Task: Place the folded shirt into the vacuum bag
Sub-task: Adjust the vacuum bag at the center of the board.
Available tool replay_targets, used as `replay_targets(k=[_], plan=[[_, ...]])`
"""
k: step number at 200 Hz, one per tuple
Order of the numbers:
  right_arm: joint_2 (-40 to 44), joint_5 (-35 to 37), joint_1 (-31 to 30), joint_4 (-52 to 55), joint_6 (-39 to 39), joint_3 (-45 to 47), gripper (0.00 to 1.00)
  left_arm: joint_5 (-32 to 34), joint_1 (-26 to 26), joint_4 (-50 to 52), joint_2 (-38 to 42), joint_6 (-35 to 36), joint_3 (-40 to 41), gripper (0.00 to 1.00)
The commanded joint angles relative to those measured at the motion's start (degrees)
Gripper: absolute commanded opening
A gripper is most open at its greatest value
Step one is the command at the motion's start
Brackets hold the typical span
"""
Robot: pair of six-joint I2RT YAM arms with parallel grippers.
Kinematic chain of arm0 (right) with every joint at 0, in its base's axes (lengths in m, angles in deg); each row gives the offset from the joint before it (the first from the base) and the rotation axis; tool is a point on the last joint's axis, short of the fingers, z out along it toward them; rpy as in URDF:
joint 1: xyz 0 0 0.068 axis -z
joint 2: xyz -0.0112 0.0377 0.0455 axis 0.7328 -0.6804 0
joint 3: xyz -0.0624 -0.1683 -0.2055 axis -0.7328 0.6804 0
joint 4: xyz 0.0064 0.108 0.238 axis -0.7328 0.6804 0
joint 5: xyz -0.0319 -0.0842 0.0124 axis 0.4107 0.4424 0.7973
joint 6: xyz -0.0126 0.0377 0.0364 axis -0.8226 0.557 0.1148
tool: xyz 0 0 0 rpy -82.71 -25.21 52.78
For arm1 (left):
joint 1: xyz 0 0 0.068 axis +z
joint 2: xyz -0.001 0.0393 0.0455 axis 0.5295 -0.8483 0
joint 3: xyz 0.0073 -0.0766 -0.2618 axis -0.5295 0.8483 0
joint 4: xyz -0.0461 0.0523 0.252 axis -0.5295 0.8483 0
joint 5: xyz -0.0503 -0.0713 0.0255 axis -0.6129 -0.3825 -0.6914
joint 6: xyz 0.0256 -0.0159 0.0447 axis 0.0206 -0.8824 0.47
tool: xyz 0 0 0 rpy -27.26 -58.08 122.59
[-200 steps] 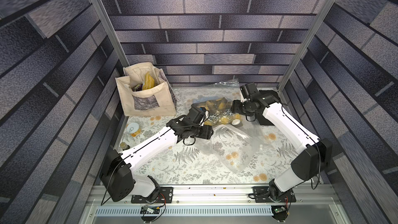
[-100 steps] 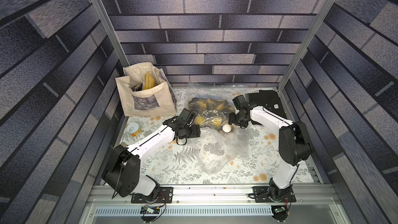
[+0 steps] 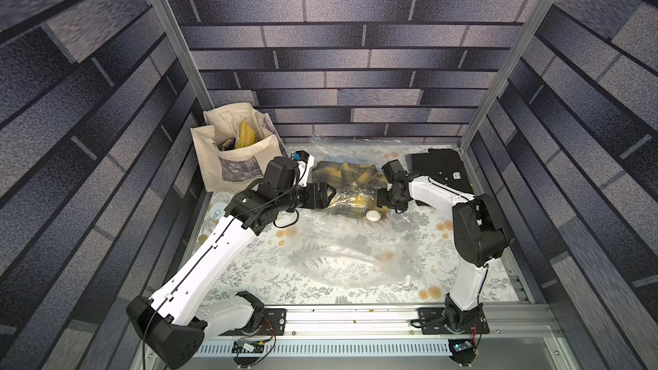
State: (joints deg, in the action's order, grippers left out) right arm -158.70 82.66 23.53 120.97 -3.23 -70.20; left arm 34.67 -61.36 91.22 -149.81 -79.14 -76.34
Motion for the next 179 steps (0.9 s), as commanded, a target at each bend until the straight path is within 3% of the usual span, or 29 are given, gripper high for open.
replay_targets(k=[1, 28, 52, 90, 107, 124, 150, 179], plan=[[4.30, -0.94, 0.50, 0.08, -1.07, -0.44, 0.69, 4.01, 2.32, 1.38, -4.91, 0.78, 2.71, 0.87], [7.88, -5.25, 2.24, 5.20, 1.84, 0.61, 0.73, 19.67, 4.62, 2.98, -13.66, -0.71, 5.30, 0.85], [10.02, -5.32, 3.80, 2.65, 4.46, 6.82, 0.73, 24.76, 6.68, 1.76, -18.56, -3.15, 8.33, 0.85], [5.37, -6.05, 4.01, -0.31, 5.21, 6.42, 0.72, 26.88, 6.88, -0.89, -22.57, -4.05, 13.19, 0.86], [2.05, -5.57, 4.00, -0.36, 5.18, 3.84, 0.71, 21.97, 8.46, -3.64, -24.02, -5.06, 15.83, 0.82], [-0.87, -5.93, 3.99, -0.48, 5.49, 1.50, 0.70, 15.61, 9.64, -8.18, -23.94, -7.16, 18.76, 0.71], [-3.71, -8.72, 3.91, -3.13, 6.84, -0.12, 0.69, 12.78, 9.50, -10.30, -22.19, -8.60, 20.49, 0.40], [-7.88, -10.74, 2.66, -3.28, 7.29, -4.92, 0.67, 13.17, 9.44, -8.66, -18.83, -8.99, 20.87, 0.26]])
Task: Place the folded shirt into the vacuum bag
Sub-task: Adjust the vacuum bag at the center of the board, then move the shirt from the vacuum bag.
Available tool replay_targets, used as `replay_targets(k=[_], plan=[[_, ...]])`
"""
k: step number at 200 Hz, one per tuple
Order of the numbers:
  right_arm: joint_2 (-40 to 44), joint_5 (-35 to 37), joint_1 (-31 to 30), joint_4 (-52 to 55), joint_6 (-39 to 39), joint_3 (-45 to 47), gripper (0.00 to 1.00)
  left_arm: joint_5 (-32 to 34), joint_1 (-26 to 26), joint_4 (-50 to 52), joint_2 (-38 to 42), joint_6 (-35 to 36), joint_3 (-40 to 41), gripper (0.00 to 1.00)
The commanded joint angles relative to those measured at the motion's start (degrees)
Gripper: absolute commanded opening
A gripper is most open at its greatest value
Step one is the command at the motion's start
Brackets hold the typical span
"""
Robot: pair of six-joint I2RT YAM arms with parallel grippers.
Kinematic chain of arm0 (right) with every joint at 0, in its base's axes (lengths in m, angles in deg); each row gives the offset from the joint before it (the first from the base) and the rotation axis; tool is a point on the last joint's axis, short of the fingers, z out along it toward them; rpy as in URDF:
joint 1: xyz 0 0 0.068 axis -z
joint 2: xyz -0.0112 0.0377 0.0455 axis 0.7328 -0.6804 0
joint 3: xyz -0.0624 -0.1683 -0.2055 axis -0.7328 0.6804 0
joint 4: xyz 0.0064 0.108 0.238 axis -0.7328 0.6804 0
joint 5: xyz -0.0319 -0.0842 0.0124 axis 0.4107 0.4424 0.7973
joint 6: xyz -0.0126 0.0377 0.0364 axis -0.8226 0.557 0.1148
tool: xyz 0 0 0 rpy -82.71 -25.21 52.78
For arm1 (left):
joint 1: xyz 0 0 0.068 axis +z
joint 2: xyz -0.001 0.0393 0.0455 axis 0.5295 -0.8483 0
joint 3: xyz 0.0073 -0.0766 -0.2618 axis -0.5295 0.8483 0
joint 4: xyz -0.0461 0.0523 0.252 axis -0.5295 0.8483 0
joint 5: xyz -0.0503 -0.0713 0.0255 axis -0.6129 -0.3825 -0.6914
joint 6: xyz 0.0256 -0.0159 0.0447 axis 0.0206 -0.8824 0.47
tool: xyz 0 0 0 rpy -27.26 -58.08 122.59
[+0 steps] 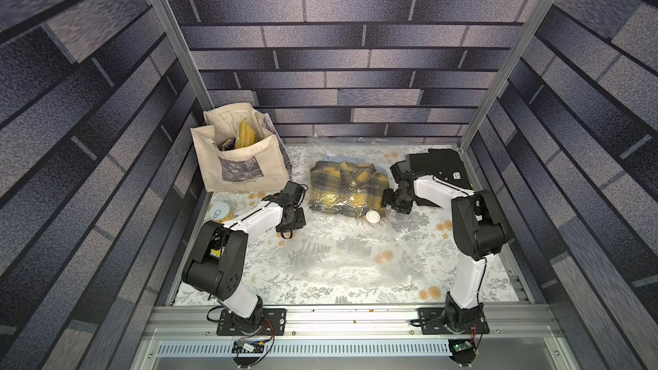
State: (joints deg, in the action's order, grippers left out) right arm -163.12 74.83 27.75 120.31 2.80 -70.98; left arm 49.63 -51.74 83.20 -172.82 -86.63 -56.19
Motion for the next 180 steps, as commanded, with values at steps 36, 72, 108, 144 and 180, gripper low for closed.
replay_targets(k=[36, 72, 108, 144, 180], plan=[[-8.04, -3.14, -4.16, -1.86, 2.75, -9.13, 0.66, 2.67, -1.24, 1.15, 9.66, -1.49, 1.70, 0.19], [-1.08, 0.45, -2.89, 0.39, 1.70, -6.61, 0.66, 5.60, -1.05, 5.39, 12.45, -1.23, 0.51, 0.29], [7.73, 7.92, 3.97, 7.67, -3.40, -5.96, 0.68, 10.21, -2.86, 13.84, 15.20, 1.14, -6.27, 0.54], [3.70, 16.63, 8.92, 13.37, -5.91, -9.01, 0.72, 15.99, -10.63, 17.49, 13.52, 4.17, -15.39, 0.67], [-3.24, 20.97, 9.91, 16.00, -7.70, -16.90, 0.75, 14.65, -19.88, 14.44, 8.02, 4.50, -21.65, 0.71]])
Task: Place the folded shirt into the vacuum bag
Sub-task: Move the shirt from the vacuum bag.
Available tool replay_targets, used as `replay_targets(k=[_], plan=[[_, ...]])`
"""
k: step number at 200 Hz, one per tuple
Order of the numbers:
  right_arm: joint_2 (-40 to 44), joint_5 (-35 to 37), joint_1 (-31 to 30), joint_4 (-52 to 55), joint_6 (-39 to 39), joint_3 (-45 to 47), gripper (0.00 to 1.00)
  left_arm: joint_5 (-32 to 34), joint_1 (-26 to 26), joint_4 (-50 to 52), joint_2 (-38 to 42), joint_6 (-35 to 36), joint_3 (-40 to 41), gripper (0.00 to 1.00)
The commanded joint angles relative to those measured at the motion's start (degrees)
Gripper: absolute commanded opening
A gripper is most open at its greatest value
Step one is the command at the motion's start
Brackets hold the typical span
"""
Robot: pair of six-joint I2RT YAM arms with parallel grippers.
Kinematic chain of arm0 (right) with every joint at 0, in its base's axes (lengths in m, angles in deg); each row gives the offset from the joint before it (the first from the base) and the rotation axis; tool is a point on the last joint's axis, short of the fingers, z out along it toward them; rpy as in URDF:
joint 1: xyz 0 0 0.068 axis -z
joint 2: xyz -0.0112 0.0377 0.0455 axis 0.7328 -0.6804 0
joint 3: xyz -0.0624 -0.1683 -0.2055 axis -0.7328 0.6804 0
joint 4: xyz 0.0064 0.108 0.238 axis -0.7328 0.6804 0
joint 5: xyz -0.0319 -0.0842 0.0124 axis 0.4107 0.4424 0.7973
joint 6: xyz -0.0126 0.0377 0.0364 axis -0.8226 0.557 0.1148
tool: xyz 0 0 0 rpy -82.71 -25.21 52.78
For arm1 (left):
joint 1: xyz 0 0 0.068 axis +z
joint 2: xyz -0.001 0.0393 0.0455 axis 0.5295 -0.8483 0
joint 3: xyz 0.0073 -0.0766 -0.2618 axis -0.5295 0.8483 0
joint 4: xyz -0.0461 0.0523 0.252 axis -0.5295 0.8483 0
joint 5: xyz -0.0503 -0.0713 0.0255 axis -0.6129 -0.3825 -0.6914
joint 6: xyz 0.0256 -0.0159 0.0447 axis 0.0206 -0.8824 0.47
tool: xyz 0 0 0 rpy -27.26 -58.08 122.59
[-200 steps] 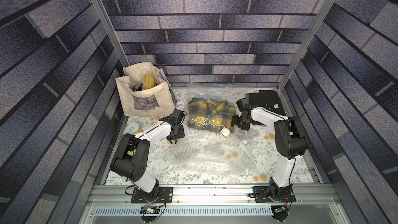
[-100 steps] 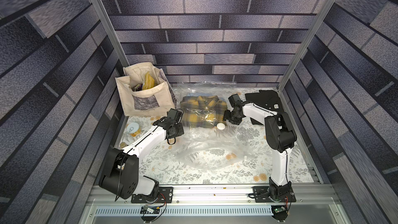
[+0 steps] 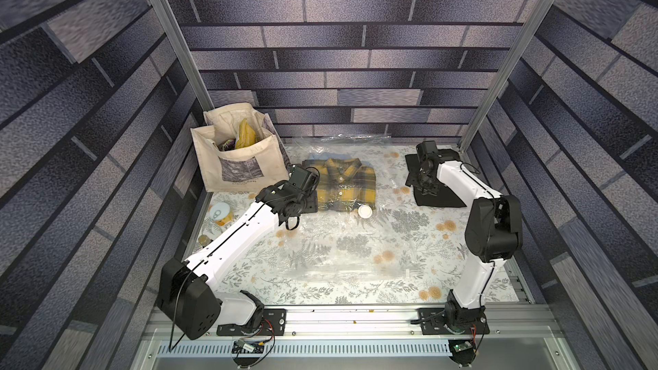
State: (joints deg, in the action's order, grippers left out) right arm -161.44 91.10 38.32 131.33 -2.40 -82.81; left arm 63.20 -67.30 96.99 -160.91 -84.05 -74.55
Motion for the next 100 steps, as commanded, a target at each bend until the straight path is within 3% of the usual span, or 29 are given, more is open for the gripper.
replay_targets(k=[1, 31, 61, 87, 100], plan=[[-5.05, 4.63, -0.68, 5.07, -2.57, -5.29, 0.75, 0.99, -4.49, 0.55, -3.97, 1.92, -3.39, 0.71], [-11.55, 4.61, 0.18, 6.13, -3.44, -9.79, 0.71, -0.78, -7.91, -0.03, -8.84, 1.83, -6.85, 0.71], [-14.03, 1.65, 2.09, 4.66, -3.56, -9.95, 0.66, -1.74, -8.00, -1.07, -8.86, 2.04, -6.04, 0.71], [-16.85, -0.52, 2.36, 4.80, -4.73, -11.20, 0.57, -2.25, -7.60, -0.80, -8.89, 2.36, -5.95, 0.71], [-17.33, -1.59, 2.61, 4.48, -4.93, -10.90, 0.47, -2.48, -7.48, -0.78, -8.81, 2.51, -5.96, 0.71]])
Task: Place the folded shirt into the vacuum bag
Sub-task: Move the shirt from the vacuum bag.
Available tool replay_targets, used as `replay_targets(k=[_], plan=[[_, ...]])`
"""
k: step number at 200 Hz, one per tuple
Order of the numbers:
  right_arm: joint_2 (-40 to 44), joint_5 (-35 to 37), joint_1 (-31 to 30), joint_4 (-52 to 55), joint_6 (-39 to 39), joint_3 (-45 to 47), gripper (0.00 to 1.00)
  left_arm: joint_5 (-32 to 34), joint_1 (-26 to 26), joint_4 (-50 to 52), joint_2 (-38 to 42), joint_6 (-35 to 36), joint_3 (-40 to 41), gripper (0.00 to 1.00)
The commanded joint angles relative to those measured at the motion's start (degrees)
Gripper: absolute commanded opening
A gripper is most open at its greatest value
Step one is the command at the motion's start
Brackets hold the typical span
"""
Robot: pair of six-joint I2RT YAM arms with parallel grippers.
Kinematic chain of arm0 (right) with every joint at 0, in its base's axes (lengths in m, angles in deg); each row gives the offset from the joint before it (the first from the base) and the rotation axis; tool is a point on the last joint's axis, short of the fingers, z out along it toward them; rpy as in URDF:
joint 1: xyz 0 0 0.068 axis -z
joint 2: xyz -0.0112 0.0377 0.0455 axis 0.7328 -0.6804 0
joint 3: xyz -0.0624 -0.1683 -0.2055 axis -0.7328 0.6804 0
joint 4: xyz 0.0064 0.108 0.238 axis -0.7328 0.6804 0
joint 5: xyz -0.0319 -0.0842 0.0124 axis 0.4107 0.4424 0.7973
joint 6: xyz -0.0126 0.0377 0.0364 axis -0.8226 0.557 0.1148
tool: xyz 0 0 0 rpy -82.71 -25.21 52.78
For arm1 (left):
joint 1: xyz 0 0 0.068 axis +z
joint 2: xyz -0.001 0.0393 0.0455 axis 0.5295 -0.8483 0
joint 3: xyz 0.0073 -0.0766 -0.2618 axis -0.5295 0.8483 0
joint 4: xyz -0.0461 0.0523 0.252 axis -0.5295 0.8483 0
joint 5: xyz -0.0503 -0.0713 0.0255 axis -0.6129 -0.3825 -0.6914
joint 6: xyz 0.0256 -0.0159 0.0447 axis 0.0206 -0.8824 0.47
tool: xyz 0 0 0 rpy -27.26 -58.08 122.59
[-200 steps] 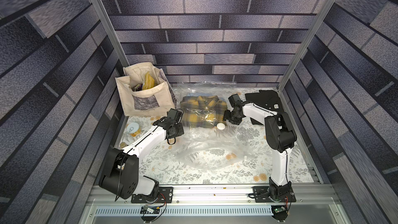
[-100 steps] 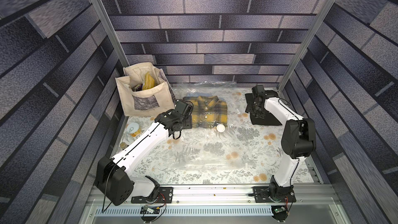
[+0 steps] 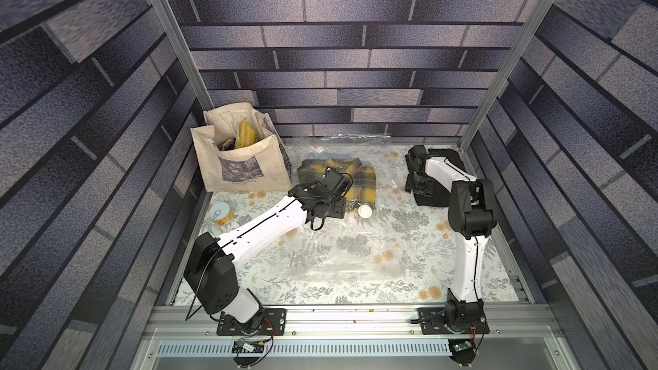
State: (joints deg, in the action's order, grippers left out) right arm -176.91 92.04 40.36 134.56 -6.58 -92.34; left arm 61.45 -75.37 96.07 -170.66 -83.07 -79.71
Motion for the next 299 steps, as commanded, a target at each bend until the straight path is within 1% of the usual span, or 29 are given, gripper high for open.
replay_targets(k=[1, 25, 46, 60, 73, 85, 90, 121, 132, 143, 146, 153, 159, 168, 181, 193, 200, 212, 226, 239, 267, 299], plan=[[-1.84, -2.62, 0.59, 1.18, -0.75, -1.36, 0.47, -0.75, 0.63, 0.14, 0.94, 1.54, -0.79, 0.71], [-1.19, -4.88, 0.71, -0.14, -1.56, 0.34, 0.25, -1.71, 0.68, -0.31, 0.87, 1.29, -0.87, 0.71], [1.03, -6.49, 0.78, -0.88, -2.19, 2.31, 0.12, -2.90, 0.25, -1.04, 0.52, 1.18, -1.13, 0.70], [3.58, -8.77, 0.79, -1.88, -2.45, 4.71, 0.06, -3.62, -0.13, -1.18, -0.28, 1.29, -2.01, 0.70], [6.21, -10.50, 0.47, -1.64, -2.81, 7.05, 0.02, -4.10, -0.62, -1.08, -1.50, 1.75, -3.15, 0.71], [9.15, -10.81, -0.02, -1.21, -3.13, 10.27, 0.01, -4.15, -1.11, -0.89, -2.64, 2.14, -4.62, 0.70], [12.27, -10.60, -0.16, -1.21, -2.91, 12.00, 0.01, -4.24, -1.38, -0.86, -3.09, 2.37, -5.14, 0.70], [26.25, -8.25, -1.81, -2.36, 0.40, 28.13, 0.02, -5.65, -1.79, -1.85, -5.63, 2.48, -7.42, 0.70], [31.31, -7.44, -2.37, -2.31, 2.32, 33.20, 0.04, -6.15, -1.99, -1.78, -6.87, 2.67, -8.70, 0.70], [35.87, -6.25, -2.45, -1.36, 4.36, 36.50, 0.11, -6.42, -2.33, -1.57, -7.91, 3.03, -9.87, 0.70], [37.20, -5.27, -2.41, -0.93, 4.83, 38.83, 0.13, -6.49, -2.39, -1.45, -8.14, 3.12, -10.27, 0.70], [39.93, -2.74, -2.35, 0.01, 5.77, 40.60, 0.19, -6.64, -2.49, -1.20, -8.76, 3.35, -11.12, 0.70], [42.12, -0.87, -2.15, 0.86, 6.38, 41.43, 0.27, -6.60, -2.72, -1.17, -9.10, 3.56, -11.64, 0.70], [44.70, 1.03, -1.82, 1.93, 7.05, 41.61, 0.39, -6.73, -2.96, -1.35, -9.40, 3.75, -12.03, 0.70], [45.98, 1.50, -1.66, 3.23, 7.06, 39.92, 0.50, -7.19, -3.29, -1.47, -9.89, 3.98, -12.46, 0.70], [45.58, 0.55, -1.67, 4.44, 6.92, 37.64, 0.57, -7.19, -3.79, -1.39, -10.09, 4.20, -12.82, 0.70], [45.46, -0.69, -1.58, 4.30, 7.19, 35.30, 0.60, -7.20, -4.21, -1.43, -10.15, 4.35, -12.83, 0.70], [45.07, -2.12, -1.36, 2.38, 8.72, 34.78, 0.63, -7.55, -4.71, -2.26, -10.12, 4.45, -12.21, 0.70], [42.42, -4.76, -1.13, -1.34, 11.01, 34.26, 0.67, -9.49, -5.41, -4.34, -10.63, 4.58, -11.20, 0.70], [36.88, -6.90, -1.15, -2.53, 12.58, 30.30, 0.69, -10.85, -6.67, -6.20, -11.72, 4.88, -10.94, 0.70], [25.68, -5.46, -1.11, -4.81, 17.04, 19.95, 0.72, -14.74, -8.91, -10.91, -15.61, 4.98, -11.18, 0.70], [13.21, -4.31, -1.13, -3.13, 20.84, 8.11, 0.73, -18.64, -9.71, -13.68, -20.40, 2.70, -12.20, 0.70]])
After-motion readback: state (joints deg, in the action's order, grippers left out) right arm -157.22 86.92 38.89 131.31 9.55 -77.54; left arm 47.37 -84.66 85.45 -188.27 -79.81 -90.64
